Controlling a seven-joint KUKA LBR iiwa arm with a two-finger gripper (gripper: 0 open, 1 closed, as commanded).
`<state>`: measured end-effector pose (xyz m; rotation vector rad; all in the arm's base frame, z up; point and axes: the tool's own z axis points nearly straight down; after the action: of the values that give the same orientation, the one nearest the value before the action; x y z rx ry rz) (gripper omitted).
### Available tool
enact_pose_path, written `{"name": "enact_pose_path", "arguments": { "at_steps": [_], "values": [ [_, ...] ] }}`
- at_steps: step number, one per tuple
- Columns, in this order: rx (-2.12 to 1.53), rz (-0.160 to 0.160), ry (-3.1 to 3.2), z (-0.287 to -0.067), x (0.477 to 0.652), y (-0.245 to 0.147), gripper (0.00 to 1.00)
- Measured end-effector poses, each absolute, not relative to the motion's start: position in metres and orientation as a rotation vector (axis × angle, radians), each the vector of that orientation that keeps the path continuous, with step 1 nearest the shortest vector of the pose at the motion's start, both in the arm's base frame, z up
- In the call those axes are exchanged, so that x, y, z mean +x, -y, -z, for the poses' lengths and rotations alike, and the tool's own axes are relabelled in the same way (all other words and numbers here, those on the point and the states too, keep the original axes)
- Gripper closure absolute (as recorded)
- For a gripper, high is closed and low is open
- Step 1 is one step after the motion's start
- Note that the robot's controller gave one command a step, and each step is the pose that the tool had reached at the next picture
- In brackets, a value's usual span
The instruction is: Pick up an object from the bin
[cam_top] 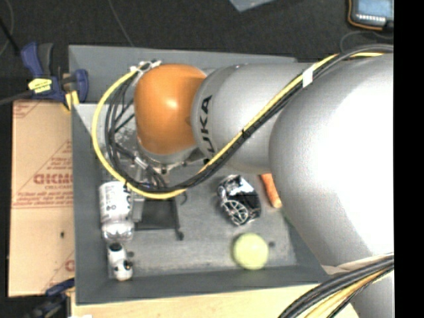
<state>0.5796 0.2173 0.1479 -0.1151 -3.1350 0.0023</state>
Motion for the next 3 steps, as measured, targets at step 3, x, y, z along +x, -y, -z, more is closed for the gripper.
{"name": "enact_pose_path", "arguments": {
  "at_steps": [3],
  "values": [
    [0.497, -0.002, 3.106, -0.119, 0.547, -0.199, 1.00]
  ]
}}
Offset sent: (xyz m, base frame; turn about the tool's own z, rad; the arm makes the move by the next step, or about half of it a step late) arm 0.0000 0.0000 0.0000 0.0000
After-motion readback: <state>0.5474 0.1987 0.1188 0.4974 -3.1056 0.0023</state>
